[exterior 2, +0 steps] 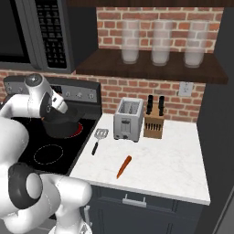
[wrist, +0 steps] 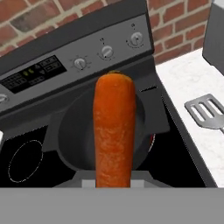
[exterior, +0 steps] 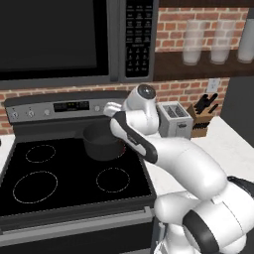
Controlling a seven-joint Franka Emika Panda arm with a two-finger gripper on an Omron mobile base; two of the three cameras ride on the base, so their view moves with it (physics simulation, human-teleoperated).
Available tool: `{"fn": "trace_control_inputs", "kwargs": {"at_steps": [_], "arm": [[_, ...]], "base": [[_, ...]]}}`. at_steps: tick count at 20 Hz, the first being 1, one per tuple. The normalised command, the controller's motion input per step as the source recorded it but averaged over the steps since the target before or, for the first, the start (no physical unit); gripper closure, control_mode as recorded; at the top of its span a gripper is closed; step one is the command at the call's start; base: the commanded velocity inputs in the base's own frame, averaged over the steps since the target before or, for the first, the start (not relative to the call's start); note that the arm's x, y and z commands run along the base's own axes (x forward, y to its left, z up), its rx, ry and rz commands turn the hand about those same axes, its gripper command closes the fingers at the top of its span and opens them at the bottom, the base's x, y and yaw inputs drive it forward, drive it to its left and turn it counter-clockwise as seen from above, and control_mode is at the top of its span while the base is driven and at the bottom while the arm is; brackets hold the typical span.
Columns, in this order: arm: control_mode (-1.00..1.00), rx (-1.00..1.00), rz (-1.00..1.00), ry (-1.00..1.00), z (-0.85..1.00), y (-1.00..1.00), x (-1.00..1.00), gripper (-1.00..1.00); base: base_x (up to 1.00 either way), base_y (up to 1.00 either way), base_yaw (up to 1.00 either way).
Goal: Put the carrot and carrot in the pot. Retrieve the spatula and lightly stir the vegetables in the pot.
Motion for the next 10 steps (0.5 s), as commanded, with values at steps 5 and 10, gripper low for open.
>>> {"fn": "trace_control_inputs", "kwargs": {"at_steps": [5,10], "arm": [[-1.00,-0.06,-0.07,0.00,-0.28,0.31,0.21,1.00],[-1.00,-0.02,-0.03,0.00,-0.17,0.04,0.22,1.00]], "base": [[0.00,0.00,0.00],[0.00,0.00,0.00]]}}
